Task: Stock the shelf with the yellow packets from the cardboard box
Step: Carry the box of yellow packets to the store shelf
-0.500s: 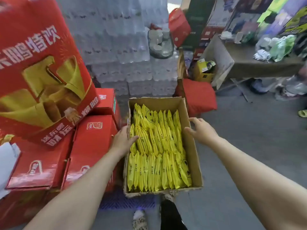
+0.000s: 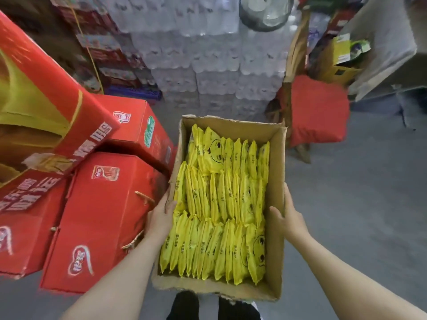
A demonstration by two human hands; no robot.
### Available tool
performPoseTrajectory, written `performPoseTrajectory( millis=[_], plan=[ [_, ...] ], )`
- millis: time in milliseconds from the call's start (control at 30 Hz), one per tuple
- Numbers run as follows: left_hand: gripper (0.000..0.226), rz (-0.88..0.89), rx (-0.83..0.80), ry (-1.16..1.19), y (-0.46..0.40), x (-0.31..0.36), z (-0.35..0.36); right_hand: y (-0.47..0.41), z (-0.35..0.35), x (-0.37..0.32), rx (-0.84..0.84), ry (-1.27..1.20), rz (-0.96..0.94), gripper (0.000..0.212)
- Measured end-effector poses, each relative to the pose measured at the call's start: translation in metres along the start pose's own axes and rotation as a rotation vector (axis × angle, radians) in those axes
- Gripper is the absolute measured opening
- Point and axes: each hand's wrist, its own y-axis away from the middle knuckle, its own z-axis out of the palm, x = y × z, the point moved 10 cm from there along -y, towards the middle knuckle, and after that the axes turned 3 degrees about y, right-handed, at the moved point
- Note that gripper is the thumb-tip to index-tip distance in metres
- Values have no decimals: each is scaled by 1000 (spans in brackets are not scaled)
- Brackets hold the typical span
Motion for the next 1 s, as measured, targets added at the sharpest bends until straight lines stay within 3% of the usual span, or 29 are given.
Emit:
performPoseTrajectory(
  millis=[500,800,1000],
  plan=[
    [49,-72,11,17,10,-1,5,-8,4,10,19,12,41,78],
    [45,-12,153,-38,21,9,-9,2,-6,10,101,20,58,75],
    [44,77,129,-53,36,8,-9,30,-13,17,173,49,53,74]
  ],
)
